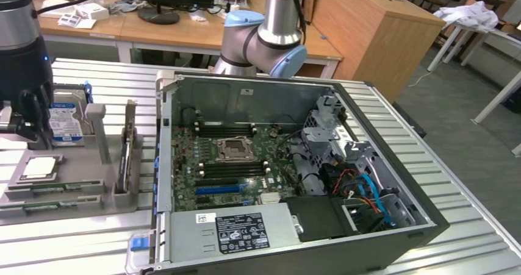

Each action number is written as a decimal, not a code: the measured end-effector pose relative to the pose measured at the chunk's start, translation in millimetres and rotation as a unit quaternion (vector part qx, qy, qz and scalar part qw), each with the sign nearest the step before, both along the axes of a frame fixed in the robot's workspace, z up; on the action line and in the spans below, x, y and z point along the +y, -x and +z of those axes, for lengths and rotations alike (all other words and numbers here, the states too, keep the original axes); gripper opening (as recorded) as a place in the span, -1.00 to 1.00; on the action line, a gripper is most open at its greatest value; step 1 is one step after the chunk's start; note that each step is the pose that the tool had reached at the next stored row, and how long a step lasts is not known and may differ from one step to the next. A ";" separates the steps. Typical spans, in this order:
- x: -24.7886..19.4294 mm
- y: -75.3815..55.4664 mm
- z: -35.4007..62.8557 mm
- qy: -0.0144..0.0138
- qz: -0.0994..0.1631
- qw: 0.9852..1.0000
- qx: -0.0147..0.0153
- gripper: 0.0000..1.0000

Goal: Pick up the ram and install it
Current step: 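Pick up the ram and move it above insertion slot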

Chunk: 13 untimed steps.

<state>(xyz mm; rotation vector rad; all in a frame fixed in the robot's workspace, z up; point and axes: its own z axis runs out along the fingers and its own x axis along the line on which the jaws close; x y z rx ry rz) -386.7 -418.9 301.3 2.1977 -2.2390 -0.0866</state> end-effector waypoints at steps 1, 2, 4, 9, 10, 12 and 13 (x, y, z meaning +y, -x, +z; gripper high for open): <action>0.0 0.0 -1.1 0.000 0.000 1.000 0.000 -0.40; 0.0 0.0 -2.1 0.000 0.000 1.000 0.000 -0.40; 0.0 0.0 -4.1 0.000 0.000 1.000 0.000 -0.40; 0.0 0.0 -8.8 0.000 0.000 1.000 0.000 -0.40; 0.0 0.0 -9.8 0.000 0.000 1.000 0.000 -0.40; 0.0 0.0 -11.8 0.000 0.000 1.000 0.000 -0.40; 0.0 0.0 -12.7 0.000 0.000 1.000 0.000 -0.40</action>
